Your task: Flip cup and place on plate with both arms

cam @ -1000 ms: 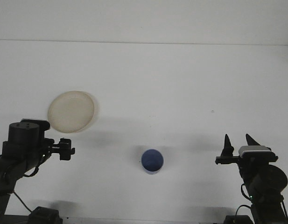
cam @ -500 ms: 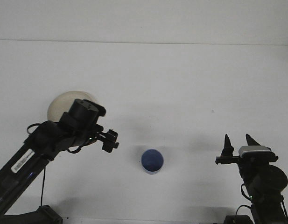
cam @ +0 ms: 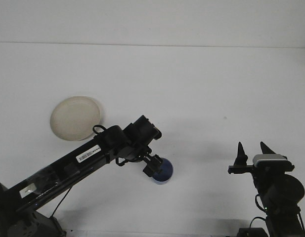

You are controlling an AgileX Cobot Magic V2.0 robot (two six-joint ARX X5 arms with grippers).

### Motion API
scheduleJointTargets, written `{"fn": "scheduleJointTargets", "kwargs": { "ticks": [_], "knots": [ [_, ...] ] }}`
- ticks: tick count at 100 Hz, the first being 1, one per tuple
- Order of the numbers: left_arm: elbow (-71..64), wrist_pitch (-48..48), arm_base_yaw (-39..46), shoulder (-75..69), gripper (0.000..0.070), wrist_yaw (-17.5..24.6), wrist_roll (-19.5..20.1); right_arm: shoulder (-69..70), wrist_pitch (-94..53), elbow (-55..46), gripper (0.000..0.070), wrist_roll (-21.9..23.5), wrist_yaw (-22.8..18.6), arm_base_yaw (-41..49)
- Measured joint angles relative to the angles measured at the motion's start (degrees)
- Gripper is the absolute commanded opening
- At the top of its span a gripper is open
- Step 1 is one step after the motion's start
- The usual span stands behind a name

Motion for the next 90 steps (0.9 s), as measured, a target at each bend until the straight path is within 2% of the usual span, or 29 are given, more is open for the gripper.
{"fn": "scheduleJointTargets", "kwargs": {
  "ticks": [9, 77, 83, 90],
  "knots": [
    [0.0, 0.66, -0.46, 1.99, 0.0509, 0.0, -0.02, 0.0, 0.0, 0.0, 0.0468, 0.0, 0.0, 0.0],
    [0.0, 3.13, -0.57, 11.89, 0.0501, 1.44, -0.42, 0.0, 0.0, 0.0, 0.0469, 0.0, 0.0, 0.0],
    [0.0, 3.1, -0.57, 12.31, 0.0467, 1.44, -0.42, 0.0, 0.0, 0.0, 0.0469, 0.0, 0.0, 0.0],
    [0.0, 3.08, -0.57, 12.57, 0.0319, 1.44, -0.42, 0.0, 0.0, 0.0, 0.0468, 0.0, -0.02, 0.0]
  ]
}}
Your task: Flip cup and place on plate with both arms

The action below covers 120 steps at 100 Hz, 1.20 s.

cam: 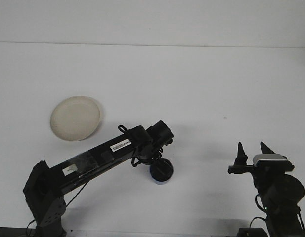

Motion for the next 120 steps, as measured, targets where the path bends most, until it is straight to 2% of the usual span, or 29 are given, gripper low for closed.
{"fn": "scheduleJointTargets", "kwargs": {
  "ticks": [8, 19, 54, 70, 89, 120],
  "knots": [
    [0.0, 0.02, 0.0, 0.02, 0.0152, 0.0, 0.02, 0.0, 0.0, 0.0, 0.0469, 0.0, 0.02, 0.0],
    [0.0, -0.13, 0.0, 0.02, 0.0, 0.02, 0.04, 0.0, 0.0, 0.0, 0.0469, 0.0, 0.02, 0.0],
    [4.04, -5.62, 0.35, 0.15, 0.0004, 0.02, 1.14, 0.0, 0.0, 0.0, 0.0469, 0.0, 0.02, 0.0],
    [8.9, -9.01, 3.65, -0.04, 0.0005, -1.16, 1.88, 0.0, 0.0, 0.0, 0.0469, 0.0, 0.02, 0.0],
    [10.38, -11.54, 11.74, -3.76, 0.0005, -5.62, 2.86, 0.0, -0.02, 0.0, 0.0469, 0.0, 0.02, 0.0],
    [11.1, -12.39, 31.23, -9.05, 0.0005, -6.29, 3.28, 0.0, 0.0, 0.0, 0.0469, 0.0, 0.02, 0.0]
  ]
}}
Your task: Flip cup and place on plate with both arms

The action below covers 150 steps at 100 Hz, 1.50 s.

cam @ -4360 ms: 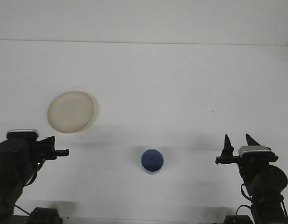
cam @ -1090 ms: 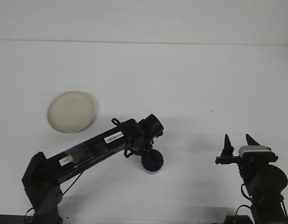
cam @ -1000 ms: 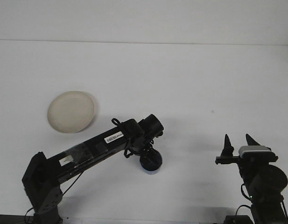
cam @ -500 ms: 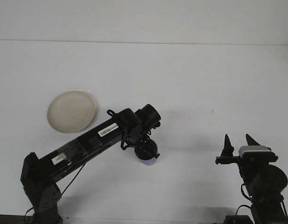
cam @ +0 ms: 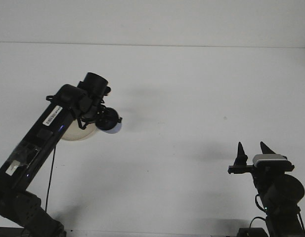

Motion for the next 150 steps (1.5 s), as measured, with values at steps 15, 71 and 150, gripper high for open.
{"fn": "scheduleJointTargets", "kwargs": {
  "ticks": [15, 71, 150],
  "knots": [
    [-0.02, 2.47, 8.7, 0.04, 0.0005, -2.49, 0.39, 0.0, -0.02, 0.0, 0.0469, -0.02, 0.0, 0.0],
    [-0.02, 4.55, 22.21, 7.06, 0.0015, -2.56, 0.85, 0.0, 0.0, 0.0, 0.0469, 0.0, -0.02, 0.0],
    [-0.02, 6.58, 22.43, 14.56, 0.0151, -2.56, 0.85, 0.0, -0.02, 0.0, 0.0469, 0.0, 0.0, 0.0]
  ]
}}
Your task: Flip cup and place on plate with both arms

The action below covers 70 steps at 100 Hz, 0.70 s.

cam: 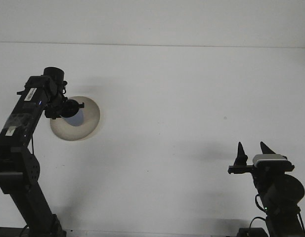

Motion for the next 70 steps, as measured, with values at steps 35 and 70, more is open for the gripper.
{"fn": "scheduleJointTargets", "kwargs": {
  "ticks": [35, 70],
  "knots": [
    [2.45, -1.62, 0.02, 0.0, 0.0385, 0.04, 0.0, 0.0, 0.0, 0.0, 0.0468, 0.0, 0.0, 0.0],
    [10.43, -6.43, 0.02, -3.06, 0.0385, 0.04, 0.0, 0.0, 0.0, 0.0, 0.0468, 0.0, 0.0, 0.0]
  ]
}}
